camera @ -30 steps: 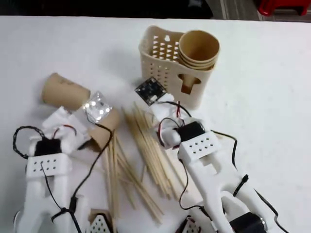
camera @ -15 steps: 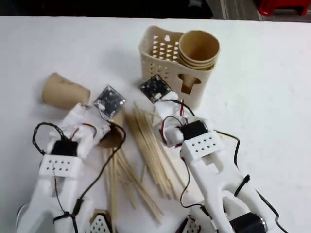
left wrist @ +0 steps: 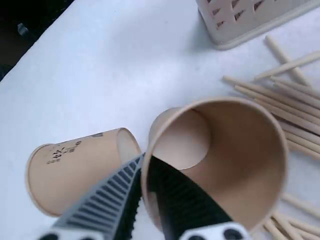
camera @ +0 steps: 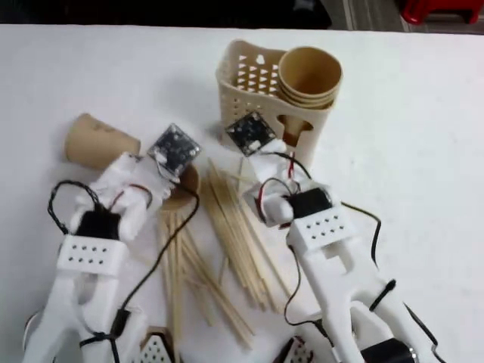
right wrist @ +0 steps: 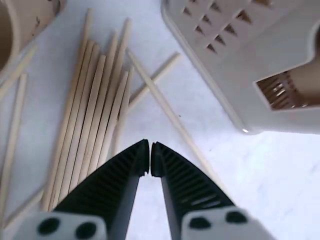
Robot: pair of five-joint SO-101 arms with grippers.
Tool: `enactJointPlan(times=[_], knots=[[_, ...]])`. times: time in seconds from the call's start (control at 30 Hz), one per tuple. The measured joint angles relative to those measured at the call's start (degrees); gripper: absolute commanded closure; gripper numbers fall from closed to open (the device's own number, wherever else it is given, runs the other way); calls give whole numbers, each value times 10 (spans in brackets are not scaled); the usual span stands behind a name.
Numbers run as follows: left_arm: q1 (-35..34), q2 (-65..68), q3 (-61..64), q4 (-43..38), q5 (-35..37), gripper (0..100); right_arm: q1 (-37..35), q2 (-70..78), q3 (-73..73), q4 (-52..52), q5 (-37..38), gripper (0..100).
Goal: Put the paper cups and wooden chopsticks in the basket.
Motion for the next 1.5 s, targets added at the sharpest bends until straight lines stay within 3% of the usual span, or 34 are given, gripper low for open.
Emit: enactJointPlan(times=[0.3,0.53,0.77,1.1,1.23,1.5], knots=[[0,0,-236,236,61,978,14,-52,19,0,0,981],[36,0,-435,349,111,979,14,-52,33,0,1,981],[82,0,-533,349,158,979,12,-53,75,-32,55,981],[142,0,-537,242,200,979,19,-112,77,-33,40,981],[168,21,-571,222,214,979,55,-197,77,19,15,981],[211,218,-744,265,221,979,201,-321,126,70,-49,981]])
